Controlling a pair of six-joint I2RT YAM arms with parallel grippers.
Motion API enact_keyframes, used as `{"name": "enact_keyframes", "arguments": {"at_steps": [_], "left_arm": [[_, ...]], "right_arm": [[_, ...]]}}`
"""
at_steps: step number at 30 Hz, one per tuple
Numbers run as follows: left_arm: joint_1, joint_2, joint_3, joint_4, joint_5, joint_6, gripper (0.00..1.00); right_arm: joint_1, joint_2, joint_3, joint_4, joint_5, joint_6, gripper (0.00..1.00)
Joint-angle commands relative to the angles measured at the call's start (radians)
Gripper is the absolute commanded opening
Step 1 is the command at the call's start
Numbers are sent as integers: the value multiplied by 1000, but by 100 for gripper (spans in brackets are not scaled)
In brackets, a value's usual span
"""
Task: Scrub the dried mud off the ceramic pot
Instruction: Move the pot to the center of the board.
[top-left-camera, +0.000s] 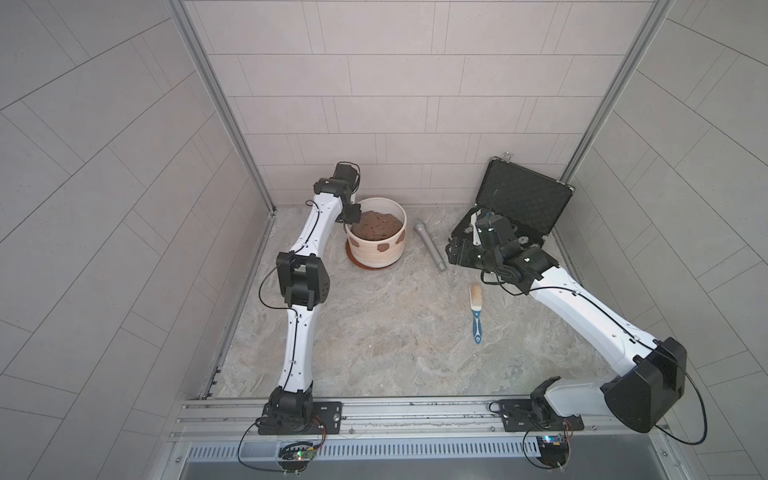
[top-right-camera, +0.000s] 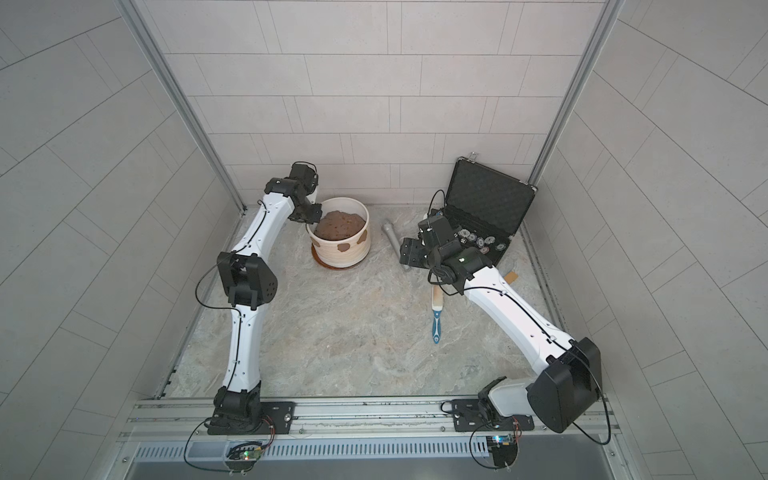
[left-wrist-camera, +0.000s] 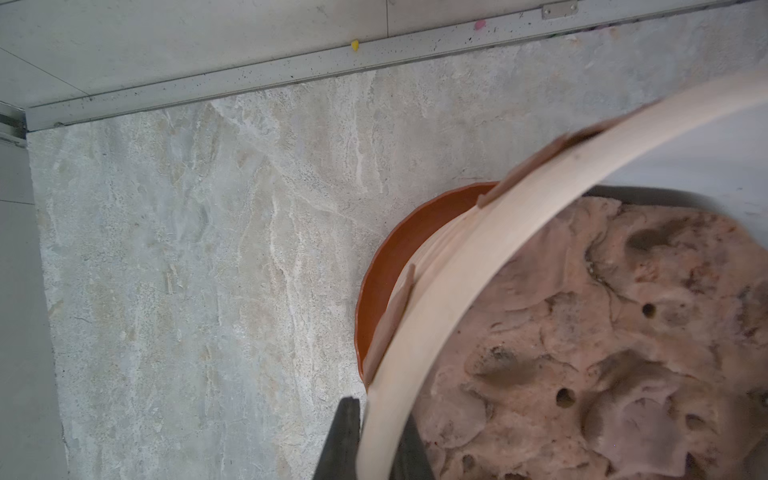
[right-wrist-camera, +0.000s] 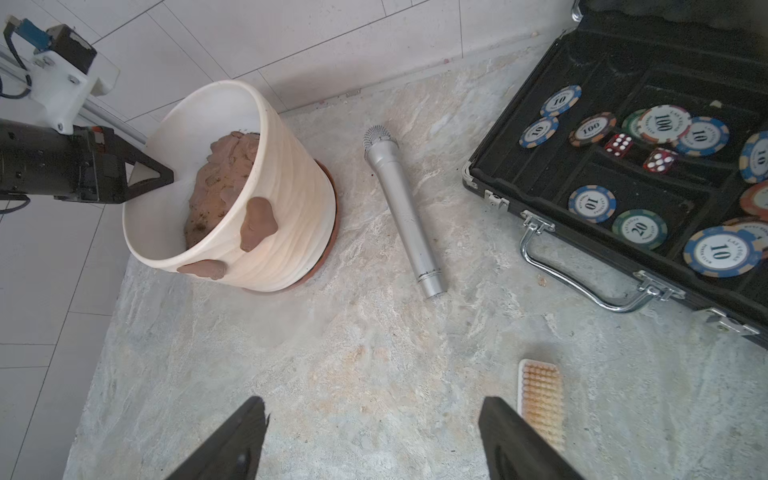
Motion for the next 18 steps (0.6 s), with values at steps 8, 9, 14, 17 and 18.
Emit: {"name": "enact_keyframes", "arguments": {"at_steps": [8, 9, 14, 17, 18], "left_arm": [[-46, -118, -127, -17, 192, 173, 0], [-46, -128, -143, -19, 208, 191, 0], [-51, -152, -183, -47, 255, 247, 0], [-70, -169, -209, -67, 278, 271, 0], [-80, -183, -230, -64, 276, 277, 0]], "right_arm": [[4, -27, -7, -34, 6, 6, 85], [4, -28, -7, -35, 7, 6, 85], [4, -30, -13, -35, 2, 19, 85], [4, -30, -17, -30, -8, 29, 85], [4, -30, -18, -29, -9, 31, 85]]}}
